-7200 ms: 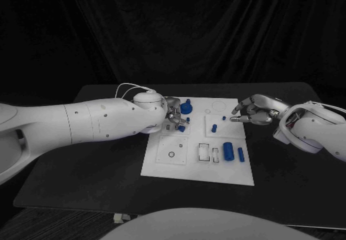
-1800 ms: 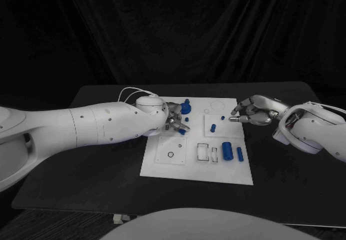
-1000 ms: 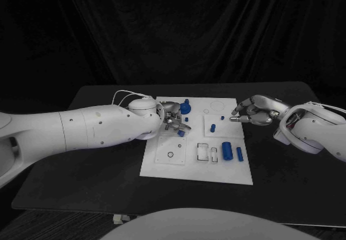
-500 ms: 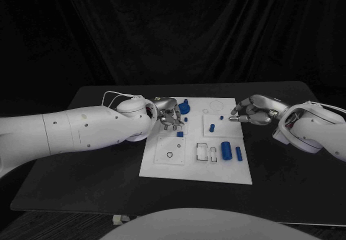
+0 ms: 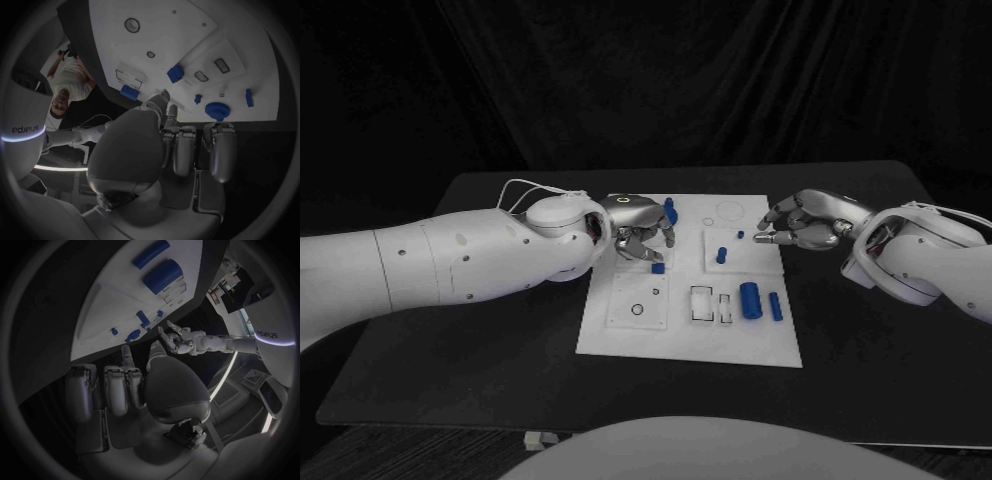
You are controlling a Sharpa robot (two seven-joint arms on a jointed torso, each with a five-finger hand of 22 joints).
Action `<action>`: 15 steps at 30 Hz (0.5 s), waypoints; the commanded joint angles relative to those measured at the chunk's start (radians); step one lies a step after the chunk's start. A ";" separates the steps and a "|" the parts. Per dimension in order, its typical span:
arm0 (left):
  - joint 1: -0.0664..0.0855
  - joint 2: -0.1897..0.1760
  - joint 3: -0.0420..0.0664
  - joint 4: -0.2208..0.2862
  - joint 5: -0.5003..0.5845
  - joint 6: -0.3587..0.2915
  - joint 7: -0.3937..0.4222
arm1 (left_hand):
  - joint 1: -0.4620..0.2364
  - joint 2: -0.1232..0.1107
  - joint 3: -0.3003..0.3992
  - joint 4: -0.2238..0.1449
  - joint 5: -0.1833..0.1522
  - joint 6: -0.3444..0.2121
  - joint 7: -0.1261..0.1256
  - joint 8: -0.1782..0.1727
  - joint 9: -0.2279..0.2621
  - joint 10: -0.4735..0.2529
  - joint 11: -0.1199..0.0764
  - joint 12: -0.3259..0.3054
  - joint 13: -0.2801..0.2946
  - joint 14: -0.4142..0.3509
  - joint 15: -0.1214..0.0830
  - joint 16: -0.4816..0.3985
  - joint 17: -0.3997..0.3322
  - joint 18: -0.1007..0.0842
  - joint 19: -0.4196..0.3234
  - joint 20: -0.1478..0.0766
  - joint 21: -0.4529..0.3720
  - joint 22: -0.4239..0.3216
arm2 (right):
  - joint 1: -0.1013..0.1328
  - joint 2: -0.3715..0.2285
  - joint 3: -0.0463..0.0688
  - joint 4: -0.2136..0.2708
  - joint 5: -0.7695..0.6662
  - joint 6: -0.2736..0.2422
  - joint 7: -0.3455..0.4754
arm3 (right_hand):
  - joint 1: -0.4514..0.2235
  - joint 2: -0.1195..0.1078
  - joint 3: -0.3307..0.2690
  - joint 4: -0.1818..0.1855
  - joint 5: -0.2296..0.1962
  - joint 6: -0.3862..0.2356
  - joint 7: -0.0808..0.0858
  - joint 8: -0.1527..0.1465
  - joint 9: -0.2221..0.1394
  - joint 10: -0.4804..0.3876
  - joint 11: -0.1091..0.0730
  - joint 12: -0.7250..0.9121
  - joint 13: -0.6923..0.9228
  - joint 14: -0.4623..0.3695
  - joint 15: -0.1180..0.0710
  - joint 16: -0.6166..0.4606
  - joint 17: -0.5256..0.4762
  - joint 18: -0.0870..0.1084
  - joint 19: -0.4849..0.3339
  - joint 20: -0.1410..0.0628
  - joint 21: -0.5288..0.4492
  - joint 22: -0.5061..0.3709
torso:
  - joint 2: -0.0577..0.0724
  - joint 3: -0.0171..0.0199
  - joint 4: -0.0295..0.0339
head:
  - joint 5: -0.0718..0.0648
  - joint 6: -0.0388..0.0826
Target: Assemble the parts on the task board
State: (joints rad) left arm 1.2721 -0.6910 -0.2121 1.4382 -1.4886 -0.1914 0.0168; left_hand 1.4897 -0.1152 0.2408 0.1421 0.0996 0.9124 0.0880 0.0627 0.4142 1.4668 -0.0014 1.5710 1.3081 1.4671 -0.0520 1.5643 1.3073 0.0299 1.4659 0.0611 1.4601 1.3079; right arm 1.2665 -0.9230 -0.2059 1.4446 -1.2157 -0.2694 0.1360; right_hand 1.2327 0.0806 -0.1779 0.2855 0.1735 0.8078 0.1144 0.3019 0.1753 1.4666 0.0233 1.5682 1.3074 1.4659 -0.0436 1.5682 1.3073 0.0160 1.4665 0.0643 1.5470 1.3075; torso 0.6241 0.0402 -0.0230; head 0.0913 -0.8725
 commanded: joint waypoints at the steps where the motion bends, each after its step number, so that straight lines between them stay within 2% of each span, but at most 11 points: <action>1: 0.002 0.004 0.001 -0.003 -0.067 0.073 0.049 | -0.004 -0.015 0.000 0.007 -0.008 -0.010 0.001 -0.002 -0.019 0.104 -0.001 0.000 0.263 0.104 -0.001 0.007 0.263 -0.004 0.054 -0.004 -0.006 0.229 | -0.002 -0.001 0.001 0.002 -0.001 -0.002 -0.007 | 0.007 0.005 -0.004 -0.003 0.003 0.000 0.004 0.000 -0.002 0.104 0.005 0.003 0.263 0.105 0.008 0.003 0.263 -0.007 0.088 0.010 -0.006 0.252 | 0.001 -0.0021 0.0001 | 0.001 0.000; 6: 0.002 0.010 0.001 -0.007 -0.075 0.113 0.025 | -0.018 -0.022 -0.008 0.032 -0.028 0.021 0.019 0.009 -0.055 0.104 0.014 0.000 0.263 0.104 0.009 0.007 0.263 -0.004 0.053 0.003 -0.007 0.229 | -0.004 0.000 0.001 0.002 -0.001 0.001 -0.007 | 0.007 0.005 -0.004 -0.003 0.003 0.000 0.004 0.000 -0.002 0.104 0.005 0.003 0.263 0.105 0.008 0.003 0.263 -0.007 0.088 0.010 -0.006 0.252 | 0.000 -0.0017 0.0005 | 0.002 0.000; 9: 0.001 0.015 0.001 -0.013 -0.077 0.128 0.009 | -0.017 -0.022 -0.010 0.037 -0.030 0.039 0.024 0.014 -0.065 0.104 0.024 0.000 0.263 0.104 0.016 0.007 0.263 -0.004 0.052 0.008 -0.008 0.228 | -0.006 0.001 0.001 0.001 -0.001 0.002 -0.006 | 0.010 0.005 -0.004 -0.005 0.003 0.000 0.003 0.000 -0.002 0.104 0.005 0.003 0.263 0.105 0.008 0.003 0.263 -0.007 0.087 0.010 -0.007 0.251 | 0.000 -0.0011 0.0012 | 0.003 0.000; 15: 0.000 0.025 0.001 -0.024 -0.078 0.150 -0.018 | -0.016 -0.019 -0.011 0.041 -0.028 0.074 0.025 0.027 -0.073 0.104 0.030 0.000 0.263 0.104 0.022 0.007 0.263 -0.003 0.051 0.015 -0.010 0.227 | -0.008 0.002 0.001 0.001 -0.001 0.003 -0.005 | 0.011 0.005 -0.004 -0.005 0.002 0.000 0.003 0.000 -0.002 0.104 0.005 0.003 0.263 0.105 0.008 0.003 0.263 -0.007 0.087 0.010 -0.006 0.251 | 0.001 -0.0013 -0.0002 | 0.002 0.000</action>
State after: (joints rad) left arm 1.2720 -0.6688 -0.2123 1.4147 -1.5534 -0.0818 0.0152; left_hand 1.4736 -0.1313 0.2291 0.1781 0.0724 0.9821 0.1133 0.0872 0.3415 1.4680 0.0214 1.5711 1.3080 1.4634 -0.0373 1.5643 1.3081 0.0298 1.4656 0.0685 1.4554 1.3077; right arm 1.2617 -0.9207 -0.2059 1.4444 -1.2157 -0.2689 0.1363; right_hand 1.2369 0.0847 -0.1778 0.2855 0.1735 0.8078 0.1144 0.3019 0.1744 1.4665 0.0233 1.5682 1.3074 1.4658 -0.0436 1.5682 1.3073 0.0160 1.4665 0.0642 1.5439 1.3073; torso 0.6244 0.0384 -0.0222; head 0.0940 -0.8725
